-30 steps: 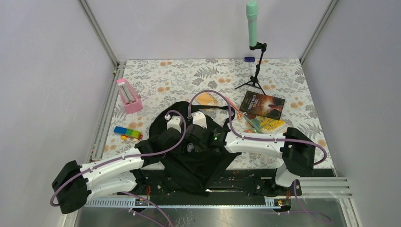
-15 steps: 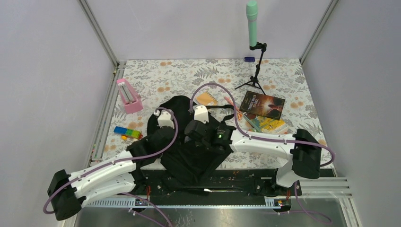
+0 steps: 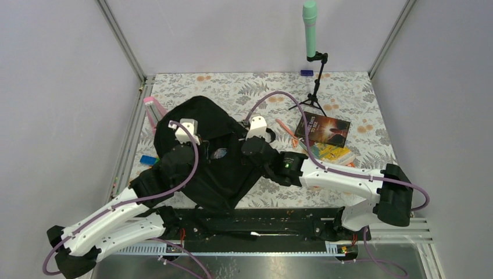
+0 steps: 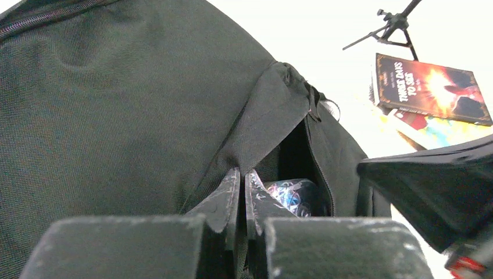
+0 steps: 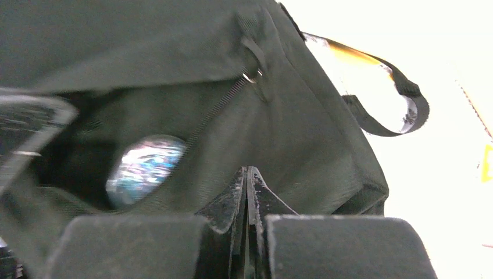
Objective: Pack the student bag
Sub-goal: Adjust the student bag at the center of the board, then pick up the stationery from the center of the board.
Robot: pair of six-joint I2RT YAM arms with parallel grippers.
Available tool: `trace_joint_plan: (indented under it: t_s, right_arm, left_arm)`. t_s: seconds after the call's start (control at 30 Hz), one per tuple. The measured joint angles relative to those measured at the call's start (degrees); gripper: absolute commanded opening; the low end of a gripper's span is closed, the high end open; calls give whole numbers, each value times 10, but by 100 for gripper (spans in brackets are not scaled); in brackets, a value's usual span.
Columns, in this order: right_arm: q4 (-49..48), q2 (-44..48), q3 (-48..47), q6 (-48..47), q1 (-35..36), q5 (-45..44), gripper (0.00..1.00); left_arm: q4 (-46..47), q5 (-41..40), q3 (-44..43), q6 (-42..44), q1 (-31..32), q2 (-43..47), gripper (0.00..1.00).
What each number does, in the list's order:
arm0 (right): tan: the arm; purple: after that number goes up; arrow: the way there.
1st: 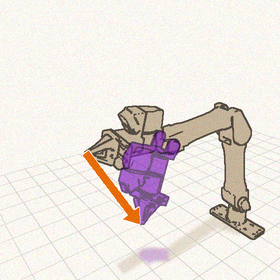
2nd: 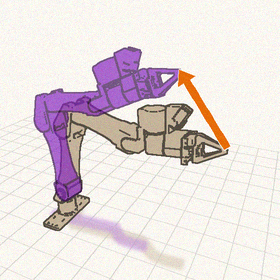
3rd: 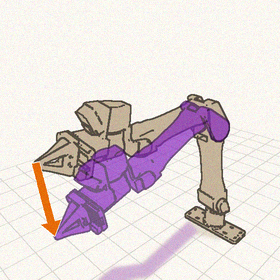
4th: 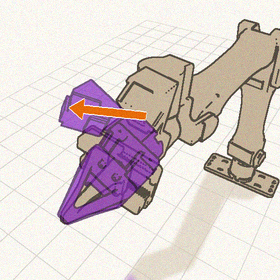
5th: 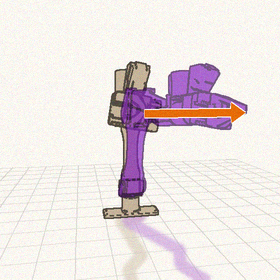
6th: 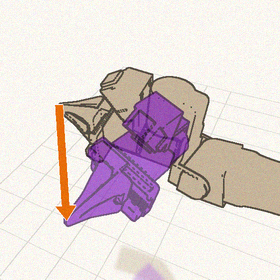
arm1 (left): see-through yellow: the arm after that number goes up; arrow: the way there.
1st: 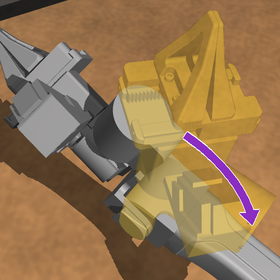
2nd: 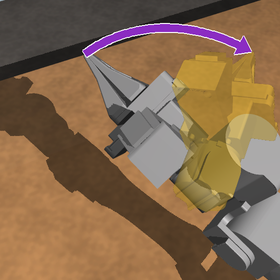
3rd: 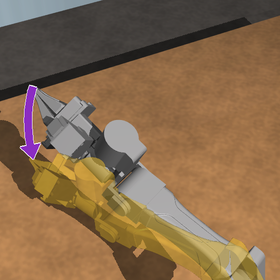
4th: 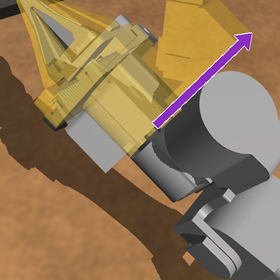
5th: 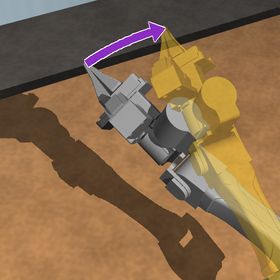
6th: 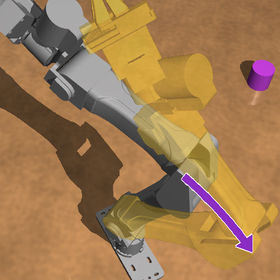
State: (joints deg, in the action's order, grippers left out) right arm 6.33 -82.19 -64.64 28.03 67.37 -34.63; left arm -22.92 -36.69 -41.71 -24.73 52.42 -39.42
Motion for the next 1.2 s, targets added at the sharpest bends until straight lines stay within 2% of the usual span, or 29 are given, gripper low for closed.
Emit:
trace_joint_plan:
  t_s: [0.2, 0.27, 0.3, 0.43, 0.57, 0.7, 0.8, 1.03, 1.2]
  right_arm:
    - [-17, -5, 49, 6, -12, 20, 2]
    - [-23, -2, 67, 13, -12, 28, 20]
    - [-24, 3, 79, 17, -13, 30, 24]
    - [-17, 42, 116, 24, -28, 45, 34]
    - [-6, 81, 136, 24, -74, 68, 46]
    - [29, 102, 148, 16, -120, 81, 56]
    - [60, 109, 158, 1, -154, 85, 68]
    - [112, 94, 165, -40, -243, 122, 73]
    - [136, 20, 130, -74, -305, 169, 70]
  left_arm:
    - [-36, 16, -78, 50, -1, -27, 0]
    - [-46, 18, -88, 81, -1, -42, 0]
    - [-48, 16, -89, 97, -1, -48, 0]
    - [-66, -9, -89, 158, -1, -66, 0]
    - [-61, -63, -88, 218, -3, -80, 0]
    - [-44, -104, -86, 254, -5, -85, 0]
    - [-27, -126, -78, 267, -7, -82, 0]
    - [-19, -119, -49, 278, -8, -58, 0]
    - [-18, -105, -45, 278, -9, -50, 0]
